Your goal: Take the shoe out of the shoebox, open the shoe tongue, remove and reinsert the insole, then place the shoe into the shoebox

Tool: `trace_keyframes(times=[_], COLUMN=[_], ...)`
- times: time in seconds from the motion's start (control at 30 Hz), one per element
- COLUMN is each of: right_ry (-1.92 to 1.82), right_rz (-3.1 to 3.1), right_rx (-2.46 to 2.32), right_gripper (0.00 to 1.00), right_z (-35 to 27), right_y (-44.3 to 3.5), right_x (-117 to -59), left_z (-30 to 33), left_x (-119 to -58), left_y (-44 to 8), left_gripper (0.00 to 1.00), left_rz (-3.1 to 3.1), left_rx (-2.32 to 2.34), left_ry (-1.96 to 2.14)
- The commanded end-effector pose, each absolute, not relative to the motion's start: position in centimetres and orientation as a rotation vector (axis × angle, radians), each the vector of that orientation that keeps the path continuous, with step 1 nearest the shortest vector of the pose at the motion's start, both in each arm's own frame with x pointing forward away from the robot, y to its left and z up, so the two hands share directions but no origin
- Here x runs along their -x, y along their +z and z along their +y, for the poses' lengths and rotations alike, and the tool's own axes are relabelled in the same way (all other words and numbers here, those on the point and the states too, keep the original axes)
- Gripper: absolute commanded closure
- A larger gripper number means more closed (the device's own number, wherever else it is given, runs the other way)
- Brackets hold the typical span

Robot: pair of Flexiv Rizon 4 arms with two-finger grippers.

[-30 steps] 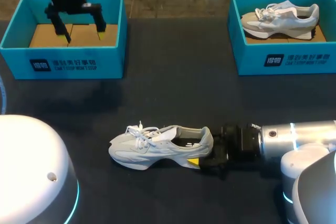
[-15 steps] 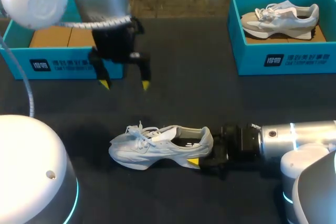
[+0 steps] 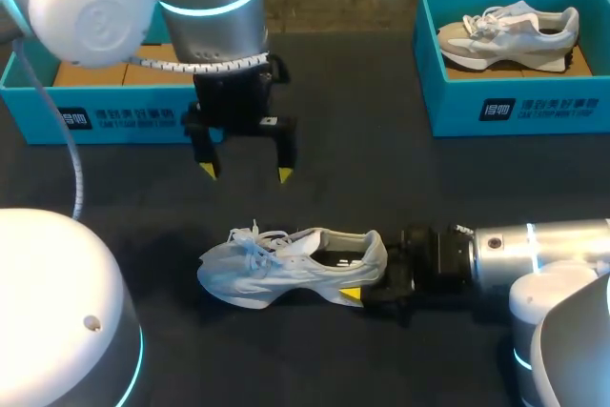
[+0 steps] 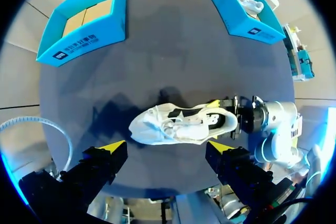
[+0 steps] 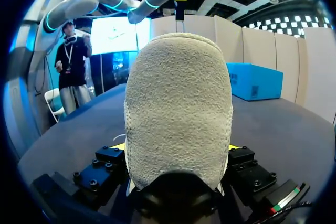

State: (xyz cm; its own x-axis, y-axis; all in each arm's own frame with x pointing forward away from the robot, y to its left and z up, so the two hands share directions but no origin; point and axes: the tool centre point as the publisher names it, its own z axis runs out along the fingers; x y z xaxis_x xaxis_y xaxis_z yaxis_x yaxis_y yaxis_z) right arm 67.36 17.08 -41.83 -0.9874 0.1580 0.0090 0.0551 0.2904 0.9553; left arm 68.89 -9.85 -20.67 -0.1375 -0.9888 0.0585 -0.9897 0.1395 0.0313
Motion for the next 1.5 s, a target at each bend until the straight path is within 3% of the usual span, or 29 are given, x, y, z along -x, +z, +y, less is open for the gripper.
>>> trace_keyframes(times=[0.03, 0.87, 1.5], right_ry=[1.805, 1.805, 1.805], right_rz=[2.455, 2.455, 2.455], right_rx=[-0.205, -0.205, -0.205], right_gripper=[1.00, 1.00, 1.00], right_z=[17.3, 17.3, 17.3], right_y=[-41.8, -41.8, -41.8], right_x=[-67.4, -67.4, -67.4], left_z=[-12.5, -19.2, -18.4], left_x=[-68.7, -66.0, -66.8], left_y=[-22.2, -30.0, -34.7], left_gripper=[0.00, 0.00, 0.02], left_rz=[-2.313, -2.375, -2.272], left_rx=[-2.032, -1.983, -2.065], left_ry=[-0.054, -0.436, -0.633])
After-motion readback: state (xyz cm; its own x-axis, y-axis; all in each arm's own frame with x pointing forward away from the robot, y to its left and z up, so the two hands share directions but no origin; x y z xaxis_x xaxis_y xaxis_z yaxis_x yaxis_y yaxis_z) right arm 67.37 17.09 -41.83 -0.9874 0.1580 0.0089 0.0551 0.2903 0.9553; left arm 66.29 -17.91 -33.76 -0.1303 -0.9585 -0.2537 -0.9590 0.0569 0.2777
